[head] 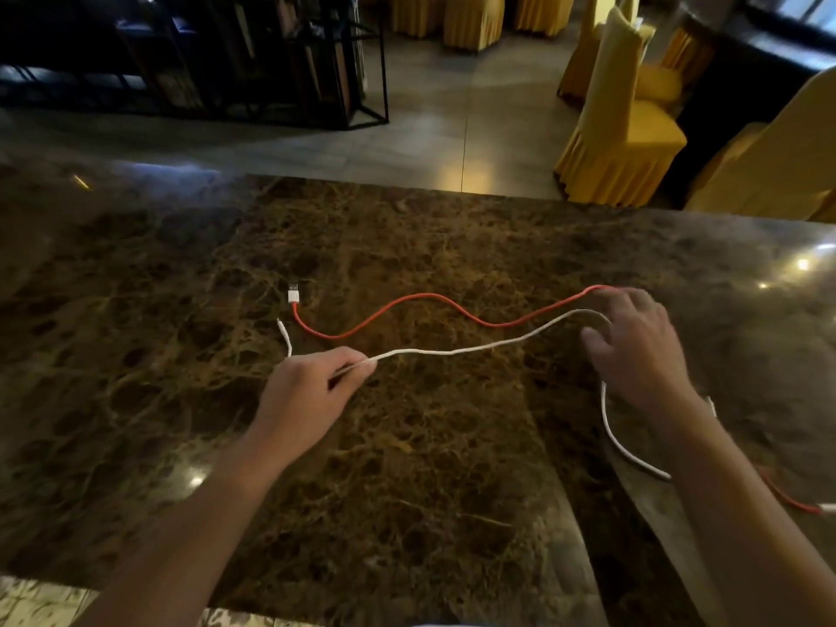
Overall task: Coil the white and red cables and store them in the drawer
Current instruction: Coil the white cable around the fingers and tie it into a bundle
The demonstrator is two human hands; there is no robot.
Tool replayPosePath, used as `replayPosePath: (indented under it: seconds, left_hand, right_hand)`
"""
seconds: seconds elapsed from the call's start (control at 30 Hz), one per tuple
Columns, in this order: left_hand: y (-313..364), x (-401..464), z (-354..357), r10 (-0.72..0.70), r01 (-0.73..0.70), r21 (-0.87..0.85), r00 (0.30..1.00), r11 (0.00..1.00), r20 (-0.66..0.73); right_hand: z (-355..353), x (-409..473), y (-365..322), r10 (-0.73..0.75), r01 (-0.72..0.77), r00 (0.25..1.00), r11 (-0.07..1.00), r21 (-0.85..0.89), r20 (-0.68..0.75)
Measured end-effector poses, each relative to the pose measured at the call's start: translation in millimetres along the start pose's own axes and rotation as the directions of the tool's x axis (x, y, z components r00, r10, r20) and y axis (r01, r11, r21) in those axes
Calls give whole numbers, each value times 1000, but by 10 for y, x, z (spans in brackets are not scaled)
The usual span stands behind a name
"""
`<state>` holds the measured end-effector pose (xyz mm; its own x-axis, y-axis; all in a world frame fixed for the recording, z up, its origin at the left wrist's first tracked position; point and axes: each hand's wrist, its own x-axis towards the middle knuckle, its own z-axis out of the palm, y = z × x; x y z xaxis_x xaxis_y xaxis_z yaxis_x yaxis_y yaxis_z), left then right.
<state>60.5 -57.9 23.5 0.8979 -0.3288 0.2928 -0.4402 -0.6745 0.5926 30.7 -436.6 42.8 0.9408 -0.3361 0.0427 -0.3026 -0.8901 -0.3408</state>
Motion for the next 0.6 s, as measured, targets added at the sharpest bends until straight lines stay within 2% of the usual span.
replayPosePath:
  seconds: [0.07, 0.13, 0.2, 0.27, 0.33, 0.43, 0.53, 0.6]
  left_hand:
    - [136, 7, 115, 10, -7, -54, 999, 999, 44]
    - [305, 27, 191, 29, -17, -129, 995, 992, 93]
    - [486, 43, 222, 31, 4, -227, 988, 974, 149]
    - [602, 58, 211, 32, 30, -318, 982, 948, 188]
    - [614, 63, 178, 6, 64, -360, 982, 931, 189]
    - [501, 13, 132, -45, 106, -354, 983, 929, 177]
    - [344, -67, 96, -68, 113, -303, 985, 946, 156]
    - [255, -102, 84, -92, 127, -297, 987, 946, 129]
  right_hand:
    - [-3, -120, -277, -180, 180, 984, 977, 110, -16]
    - [10, -253, -621, -364, 342, 930, 904, 258, 42]
    - [84, -352, -908, -521, 442, 842, 815, 374, 139]
    - [163, -423, -1082, -604, 467, 769, 754, 462, 208]
    - [183, -438, -1131, -601, 425, 774, 727, 539, 200]
    - [166, -404, -1047, -528, 371, 843, 713, 595, 107]
    - [21, -350, -920, -407, 234, 913, 586, 776, 32]
    - [-81, -249, -784, -265, 154, 964, 517, 842, -13]
